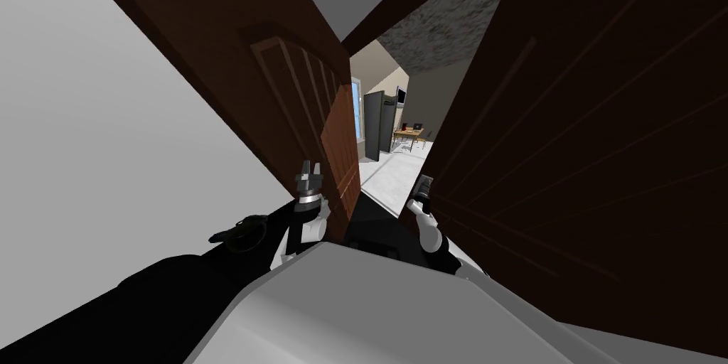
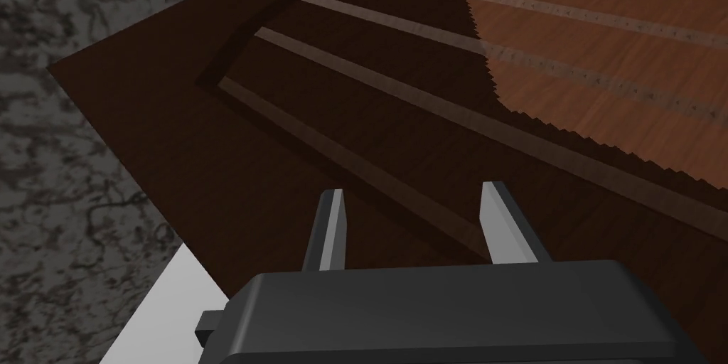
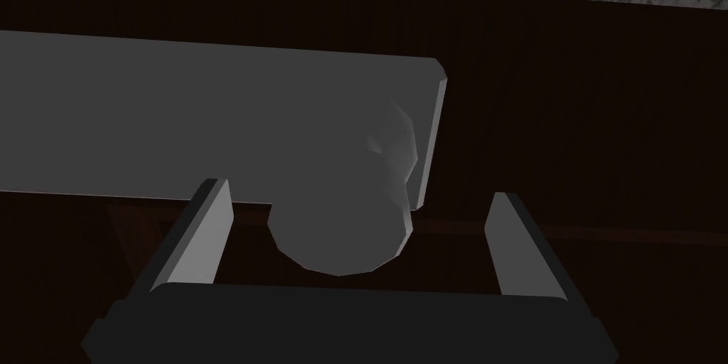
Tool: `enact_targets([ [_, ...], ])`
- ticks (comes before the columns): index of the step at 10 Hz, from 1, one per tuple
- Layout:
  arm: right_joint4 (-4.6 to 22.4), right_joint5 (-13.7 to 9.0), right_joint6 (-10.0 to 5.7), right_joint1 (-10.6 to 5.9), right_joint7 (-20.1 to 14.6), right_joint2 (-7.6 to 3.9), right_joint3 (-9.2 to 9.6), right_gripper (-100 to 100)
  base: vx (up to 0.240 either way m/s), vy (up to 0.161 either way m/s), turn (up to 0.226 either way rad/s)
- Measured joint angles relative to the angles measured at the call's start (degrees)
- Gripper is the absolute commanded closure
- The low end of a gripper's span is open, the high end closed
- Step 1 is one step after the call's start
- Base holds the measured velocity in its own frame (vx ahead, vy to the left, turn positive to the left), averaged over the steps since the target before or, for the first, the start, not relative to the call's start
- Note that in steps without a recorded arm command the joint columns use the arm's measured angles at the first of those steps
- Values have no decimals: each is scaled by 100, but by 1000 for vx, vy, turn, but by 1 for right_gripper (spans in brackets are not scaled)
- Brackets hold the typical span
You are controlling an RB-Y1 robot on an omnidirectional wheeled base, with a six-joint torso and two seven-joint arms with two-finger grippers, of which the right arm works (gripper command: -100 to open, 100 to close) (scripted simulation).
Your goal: Pull the door open
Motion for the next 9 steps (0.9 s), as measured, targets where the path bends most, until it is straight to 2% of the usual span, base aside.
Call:
enact_targets([
  [1,8,24,-17,-2,-3,28,-39,-100,73,-36,-11],
  [2,7,27,-20,-2,-4,29,-43,100,-9,3,12],
  [7,16,25,-11,11,1,30,-42,100,-15,7,0],
  [8,17,25,-10,12,1,31,-42,100,-88,13,148],
  [9,39,16,-20,11,-32,-45,-18,100,-146,48,285],
])
